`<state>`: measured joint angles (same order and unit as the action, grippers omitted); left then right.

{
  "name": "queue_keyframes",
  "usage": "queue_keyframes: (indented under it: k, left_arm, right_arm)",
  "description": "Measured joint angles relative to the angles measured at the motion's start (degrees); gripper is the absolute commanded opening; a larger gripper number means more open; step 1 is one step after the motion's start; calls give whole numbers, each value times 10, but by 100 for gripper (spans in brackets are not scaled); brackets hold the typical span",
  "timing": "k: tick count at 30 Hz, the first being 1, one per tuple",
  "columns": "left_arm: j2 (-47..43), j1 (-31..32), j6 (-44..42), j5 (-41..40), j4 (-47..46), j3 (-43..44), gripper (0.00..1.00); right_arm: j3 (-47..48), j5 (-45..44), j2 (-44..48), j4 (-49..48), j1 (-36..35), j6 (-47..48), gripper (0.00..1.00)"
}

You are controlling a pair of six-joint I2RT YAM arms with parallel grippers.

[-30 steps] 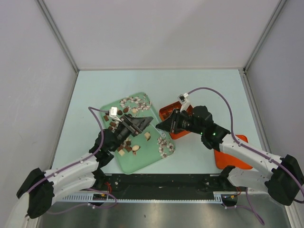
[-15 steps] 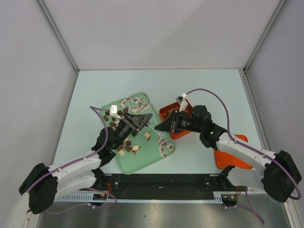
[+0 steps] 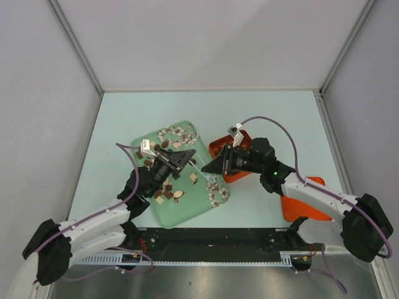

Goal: Pack the chocolate
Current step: Adjust the clamp.

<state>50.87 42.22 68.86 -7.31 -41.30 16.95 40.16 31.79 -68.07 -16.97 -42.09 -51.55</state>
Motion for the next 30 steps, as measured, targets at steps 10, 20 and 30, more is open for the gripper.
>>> queue_keyframes:
  k: [10, 20, 30]
  left_arm:
    - [-18, 0, 47, -36, 115, 7, 9]
    - [-8, 0, 139, -45, 155, 7, 9]
    - [-10, 0, 208, -38, 144, 6, 9]
  right_arm:
    - [1, -74, 52, 62, -13, 79, 84]
    - [36, -371, 72, 129, -225, 324, 89]
    - [36, -542, 5, 107, -286, 418, 82]
